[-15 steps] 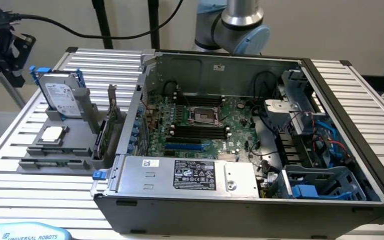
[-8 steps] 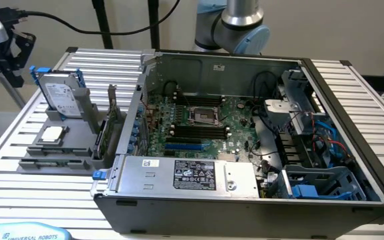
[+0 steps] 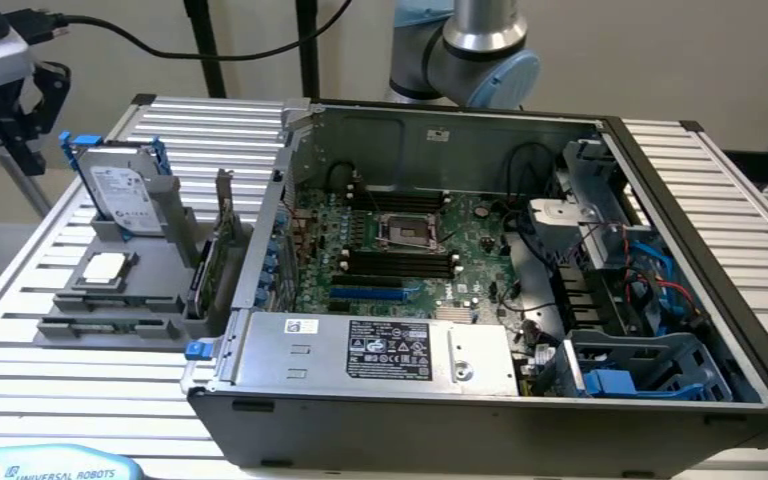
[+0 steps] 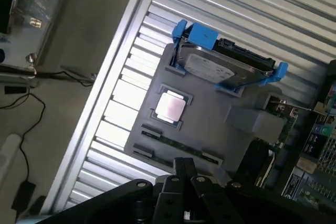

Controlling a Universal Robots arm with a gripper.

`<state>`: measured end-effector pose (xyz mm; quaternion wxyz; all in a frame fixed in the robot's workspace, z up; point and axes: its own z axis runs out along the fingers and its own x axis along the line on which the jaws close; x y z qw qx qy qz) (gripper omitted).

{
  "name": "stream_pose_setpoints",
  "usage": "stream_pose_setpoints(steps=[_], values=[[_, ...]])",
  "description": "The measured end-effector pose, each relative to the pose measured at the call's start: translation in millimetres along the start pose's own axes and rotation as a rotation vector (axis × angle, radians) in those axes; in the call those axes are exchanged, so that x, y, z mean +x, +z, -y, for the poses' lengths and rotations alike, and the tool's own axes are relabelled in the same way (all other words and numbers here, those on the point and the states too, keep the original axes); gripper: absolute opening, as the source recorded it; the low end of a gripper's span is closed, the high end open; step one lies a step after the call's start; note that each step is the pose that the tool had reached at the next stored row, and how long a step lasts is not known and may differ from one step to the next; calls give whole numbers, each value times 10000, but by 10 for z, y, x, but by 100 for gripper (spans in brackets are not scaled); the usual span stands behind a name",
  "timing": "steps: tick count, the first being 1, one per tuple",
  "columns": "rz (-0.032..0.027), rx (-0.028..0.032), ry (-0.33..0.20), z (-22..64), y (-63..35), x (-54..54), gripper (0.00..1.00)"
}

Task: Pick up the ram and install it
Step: 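Pick up the ram and move it above insertion slot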

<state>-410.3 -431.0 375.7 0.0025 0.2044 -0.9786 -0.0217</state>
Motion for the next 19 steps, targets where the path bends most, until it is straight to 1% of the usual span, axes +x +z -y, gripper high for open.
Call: stream_pose_setpoints(steps=[19], values=[[-153, -8, -3457, 0, 5, 0, 11]])
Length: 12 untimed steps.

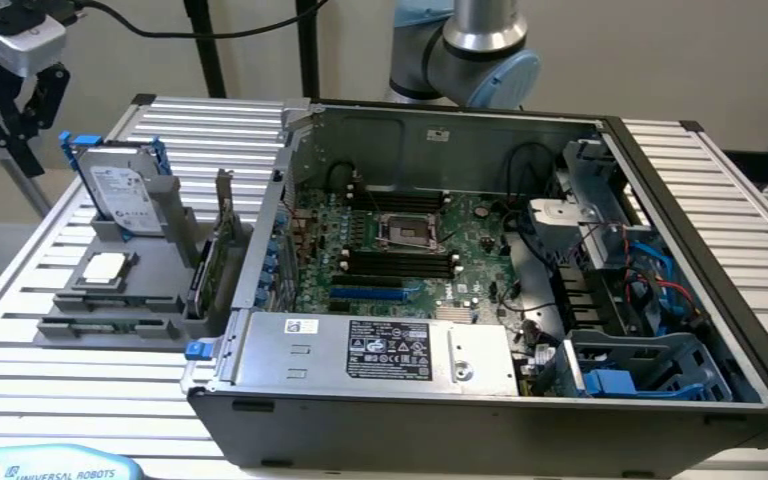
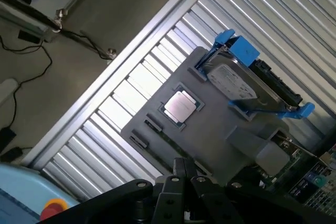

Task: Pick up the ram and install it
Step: 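Pick up the ram and move it above insertion slot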

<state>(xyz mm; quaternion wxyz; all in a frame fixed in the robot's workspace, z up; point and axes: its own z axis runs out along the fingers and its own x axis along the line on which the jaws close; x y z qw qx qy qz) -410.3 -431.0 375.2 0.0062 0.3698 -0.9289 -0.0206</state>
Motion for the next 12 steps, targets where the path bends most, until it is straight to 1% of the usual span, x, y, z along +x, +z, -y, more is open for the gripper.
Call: stream_pose_setpoints(steps=[12], values=[[-94, -8, -2178, 0, 4, 0, 11]])
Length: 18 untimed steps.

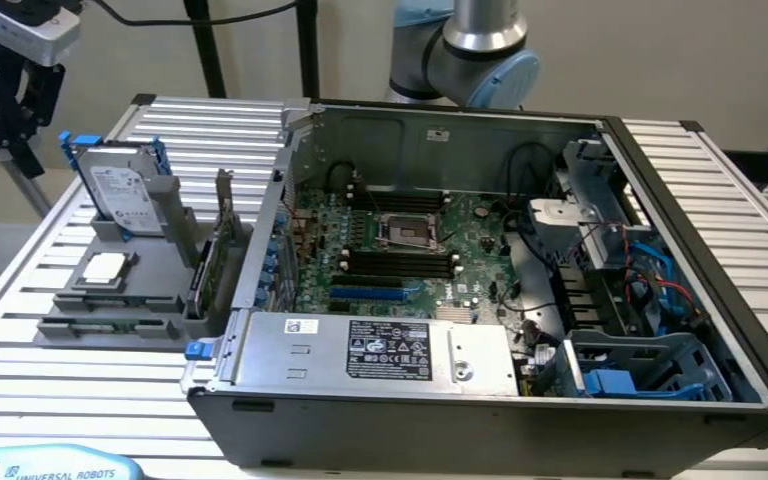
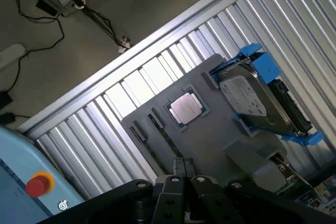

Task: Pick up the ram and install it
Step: 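Pick up the ram and move it above insertion slot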

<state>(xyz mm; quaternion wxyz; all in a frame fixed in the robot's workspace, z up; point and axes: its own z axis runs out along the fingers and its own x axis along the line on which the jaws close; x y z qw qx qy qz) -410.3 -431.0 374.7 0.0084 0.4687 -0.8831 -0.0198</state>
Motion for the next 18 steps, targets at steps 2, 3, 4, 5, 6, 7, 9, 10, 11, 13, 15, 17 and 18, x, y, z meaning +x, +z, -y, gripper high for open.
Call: stream_pose_setpoints(steps=[2, 3, 4, 5, 6, 7, 9, 10, 11, 13, 15, 17, 18], values=[[-16, -2, -360, 0, 0, 0, 11], [-24, -2, -540, 0, 1, 0, 11], [-31, -3, -718, -1, 1, 0, 11], [-38, -3, -898, 0, 2, 0, 11], [-47, -4, -1090, 0, 2, 0, 11], [-54, -5, -1269, 0, 3, 0, 11], [-70, -6, -1634, 0, 5, 0, 11], [-77, -6, -1813, 0, 7, 0, 11], [-85, -7, -1994, 0, 8, 0, 11], [-101, -9, -2358, 0, 12, 0, 11], [-117, -10, -2713, 1, 16, 0, 11], [-133, -12, -3087, 1, 21, 0, 11], [-142, -12, -3268, 1, 24, 0, 11]])
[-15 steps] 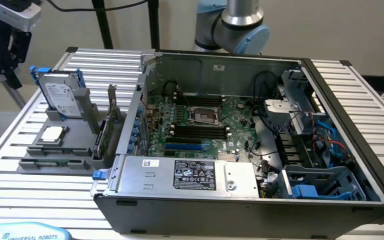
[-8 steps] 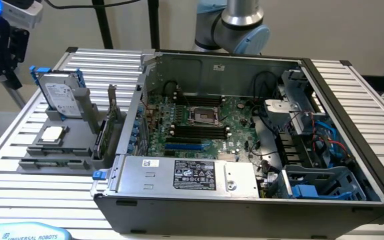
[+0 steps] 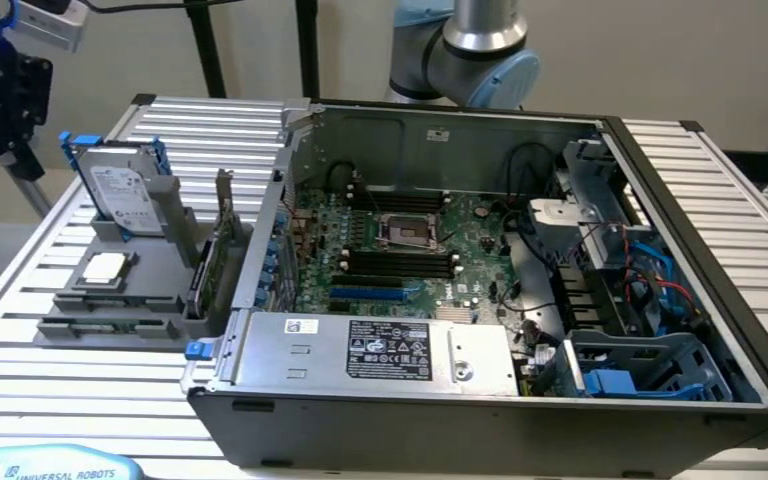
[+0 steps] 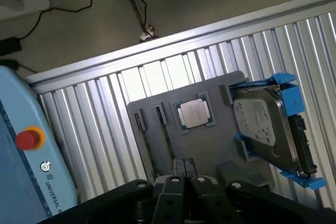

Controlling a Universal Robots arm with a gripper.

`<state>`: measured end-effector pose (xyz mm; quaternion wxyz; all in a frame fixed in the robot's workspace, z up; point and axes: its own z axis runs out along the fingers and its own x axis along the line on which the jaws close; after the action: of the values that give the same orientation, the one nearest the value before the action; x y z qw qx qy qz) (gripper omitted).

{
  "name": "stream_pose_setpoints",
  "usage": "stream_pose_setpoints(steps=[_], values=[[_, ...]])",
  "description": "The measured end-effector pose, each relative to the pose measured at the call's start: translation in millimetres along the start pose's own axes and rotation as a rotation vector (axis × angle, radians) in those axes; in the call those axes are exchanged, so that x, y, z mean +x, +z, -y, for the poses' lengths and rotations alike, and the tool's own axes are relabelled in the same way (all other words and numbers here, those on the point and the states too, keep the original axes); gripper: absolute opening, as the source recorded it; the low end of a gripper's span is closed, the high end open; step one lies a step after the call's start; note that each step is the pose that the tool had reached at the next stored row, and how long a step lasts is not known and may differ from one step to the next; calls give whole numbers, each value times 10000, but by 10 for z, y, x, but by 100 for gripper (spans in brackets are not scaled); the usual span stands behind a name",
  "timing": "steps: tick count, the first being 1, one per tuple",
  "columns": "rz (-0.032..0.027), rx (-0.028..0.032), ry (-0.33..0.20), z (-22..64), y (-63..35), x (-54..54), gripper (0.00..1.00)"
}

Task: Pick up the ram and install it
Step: 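Pick up the ram and move it above insertion slot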

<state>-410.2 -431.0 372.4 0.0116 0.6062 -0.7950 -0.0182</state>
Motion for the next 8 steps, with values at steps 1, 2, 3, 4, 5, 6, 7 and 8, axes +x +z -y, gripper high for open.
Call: stream_pose_setpoints(steps=[1, 2, 3, 4, 5, 6, 7, 8], values=[[-8, -1, -184, 0, 3, 0, 11], [-15, -1, -365, 0, 7, 0, 11], [-21, -1, -544, 0, 12, 0, 11], [-30, -2, -725, 1, 16, 0, 11], [-38, -4, -888, 1, 20, 0, 11], [-44, -4, -1042, 1, 26, 0, 11], [-49, -4, -1186, 1, 33, 1, 11], [-53, -3, -1293, 1, 41, 3, 11]])
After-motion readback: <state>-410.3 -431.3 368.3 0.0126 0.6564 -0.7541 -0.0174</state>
